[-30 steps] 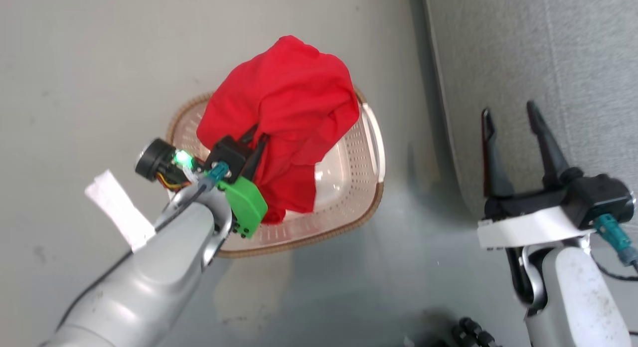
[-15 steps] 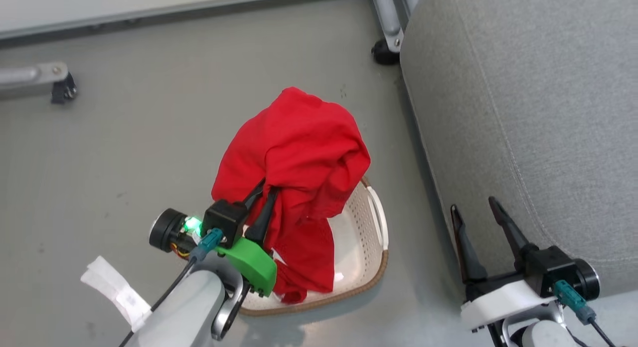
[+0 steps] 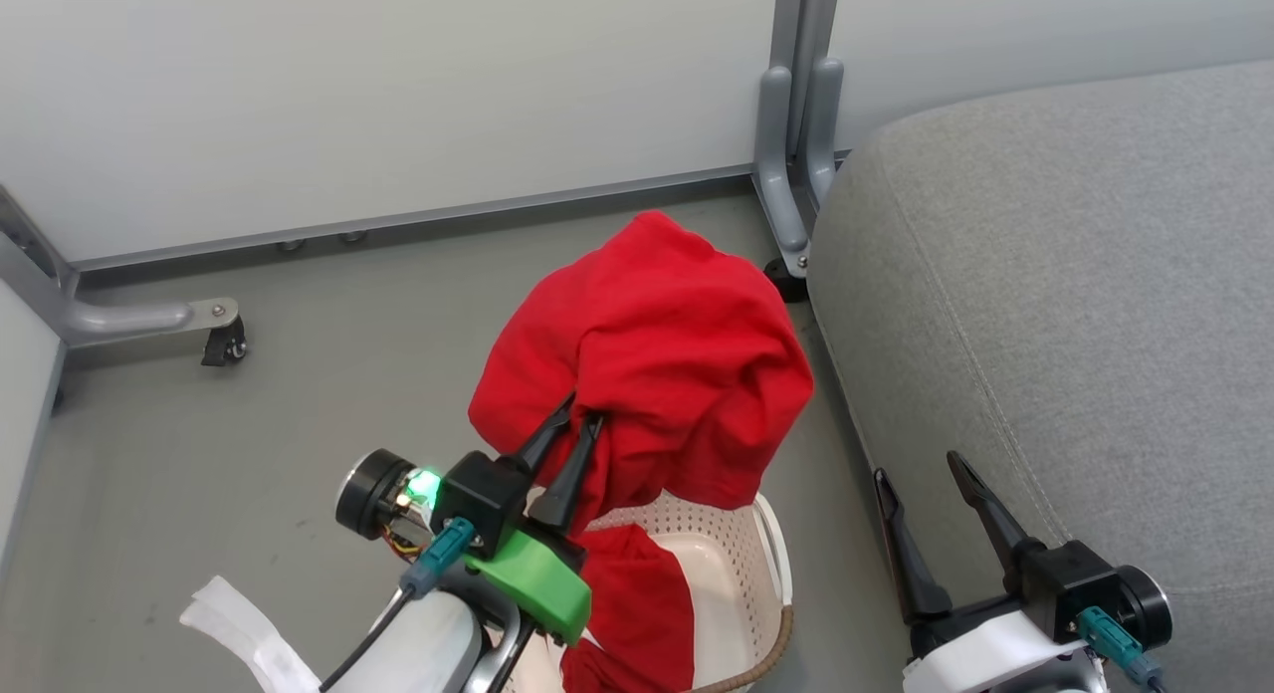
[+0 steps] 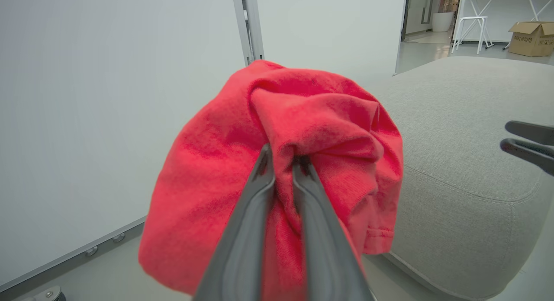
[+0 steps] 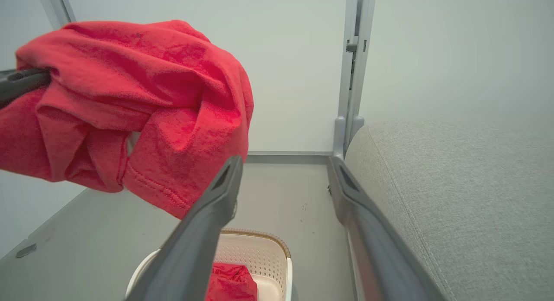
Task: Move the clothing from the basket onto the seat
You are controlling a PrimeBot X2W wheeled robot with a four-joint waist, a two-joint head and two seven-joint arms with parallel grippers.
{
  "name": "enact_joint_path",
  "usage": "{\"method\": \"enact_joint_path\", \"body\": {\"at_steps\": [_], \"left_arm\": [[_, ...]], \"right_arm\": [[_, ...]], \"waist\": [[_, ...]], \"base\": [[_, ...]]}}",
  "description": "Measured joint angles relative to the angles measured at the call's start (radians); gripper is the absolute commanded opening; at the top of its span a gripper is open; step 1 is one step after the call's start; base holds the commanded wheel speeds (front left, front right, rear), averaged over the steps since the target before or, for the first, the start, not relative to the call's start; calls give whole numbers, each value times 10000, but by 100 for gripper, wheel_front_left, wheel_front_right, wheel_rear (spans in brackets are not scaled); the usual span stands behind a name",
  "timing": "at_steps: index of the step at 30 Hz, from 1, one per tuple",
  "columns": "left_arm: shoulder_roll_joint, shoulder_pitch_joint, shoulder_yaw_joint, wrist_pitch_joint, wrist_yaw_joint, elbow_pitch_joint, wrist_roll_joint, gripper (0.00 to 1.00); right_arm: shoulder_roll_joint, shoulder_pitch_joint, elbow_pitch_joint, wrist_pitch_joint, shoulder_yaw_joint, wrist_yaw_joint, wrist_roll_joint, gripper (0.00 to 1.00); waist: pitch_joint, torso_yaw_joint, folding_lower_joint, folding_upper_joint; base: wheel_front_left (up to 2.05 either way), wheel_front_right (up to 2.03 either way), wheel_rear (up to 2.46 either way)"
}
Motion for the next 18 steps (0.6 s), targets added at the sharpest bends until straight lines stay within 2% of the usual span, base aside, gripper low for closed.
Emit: {"method": "enact_joint_path", "body": {"at_steps": [13,18], "left_arm": [[-157,155,-813,245,-263,-1060,232,0],[-244,205,-1110,326,-268,-1346,334,0]], "right_arm": [[-100,-294,-297,0,679,2,522,100],[-196,-452,-40,0,391,0,437,100]], "waist": [[-305,521,1,0],[-316,638,1,0]], "base": [[0,0,0],[0,0,0]]}}
